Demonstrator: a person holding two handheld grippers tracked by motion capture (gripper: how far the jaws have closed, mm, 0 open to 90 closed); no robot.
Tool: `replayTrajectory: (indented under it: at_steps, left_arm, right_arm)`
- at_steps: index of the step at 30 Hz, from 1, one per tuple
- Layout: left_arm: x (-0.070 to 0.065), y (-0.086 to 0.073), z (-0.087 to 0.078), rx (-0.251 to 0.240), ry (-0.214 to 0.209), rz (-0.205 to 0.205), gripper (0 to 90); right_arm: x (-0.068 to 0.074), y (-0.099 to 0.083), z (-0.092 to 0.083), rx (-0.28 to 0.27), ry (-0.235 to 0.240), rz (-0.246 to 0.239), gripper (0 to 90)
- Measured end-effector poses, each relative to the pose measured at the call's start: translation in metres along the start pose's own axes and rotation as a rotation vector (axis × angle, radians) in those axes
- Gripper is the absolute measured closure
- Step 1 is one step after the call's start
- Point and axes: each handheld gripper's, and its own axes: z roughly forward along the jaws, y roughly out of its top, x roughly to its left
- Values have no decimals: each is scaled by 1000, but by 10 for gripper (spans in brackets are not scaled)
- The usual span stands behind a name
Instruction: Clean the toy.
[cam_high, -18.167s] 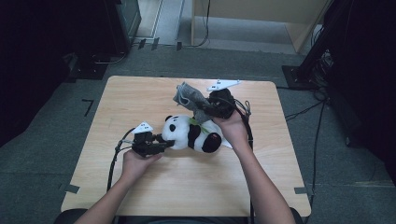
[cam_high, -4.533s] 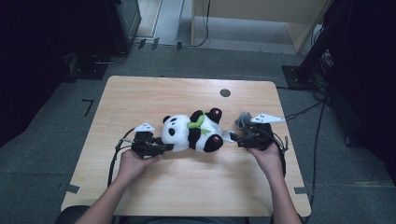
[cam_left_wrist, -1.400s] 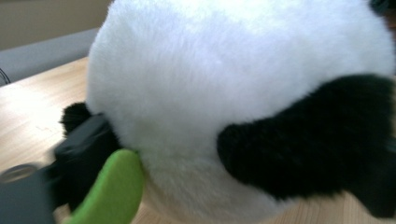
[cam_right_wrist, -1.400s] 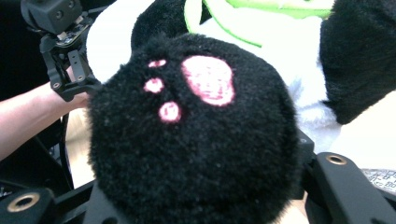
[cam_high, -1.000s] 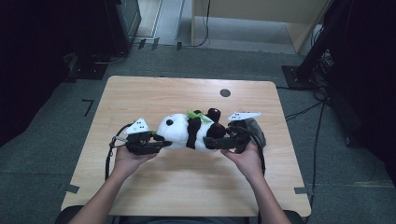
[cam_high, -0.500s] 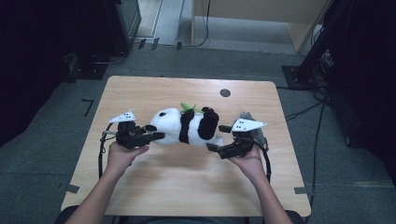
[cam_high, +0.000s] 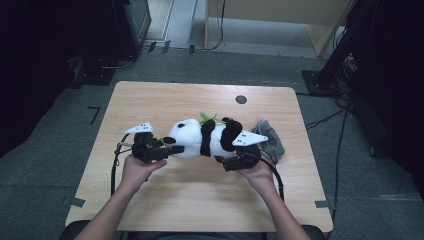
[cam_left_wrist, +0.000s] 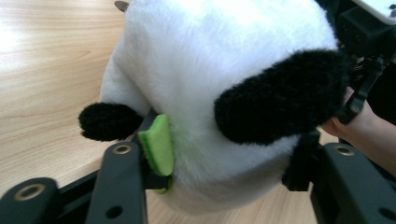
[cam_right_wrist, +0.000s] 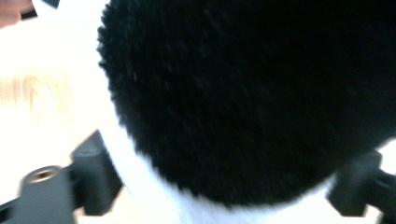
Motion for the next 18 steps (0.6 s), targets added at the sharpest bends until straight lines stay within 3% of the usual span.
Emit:
replayTrajectory:
  at_steps: [4,6,8,13,18]
  left_arm:
    - [-3,-1,4,1,31,41,329]
    - [-2,-2,5,-11,25,60,260]
    - [-1,-4,7,-19,28,112,187]
    - [-3,-7,6,-9,39,242,142]
    - [-3,-10,5,8,51,298,153]
  right_arm:
    - [-5,1,-2,12,27,25,337]
    - [-8,2,-3,31,58,72,362]
    - [-13,2,-5,35,81,104,372]
    - [-21,7,-12,41,118,172,386]
    - [-26,9,-19,57,134,200,385]
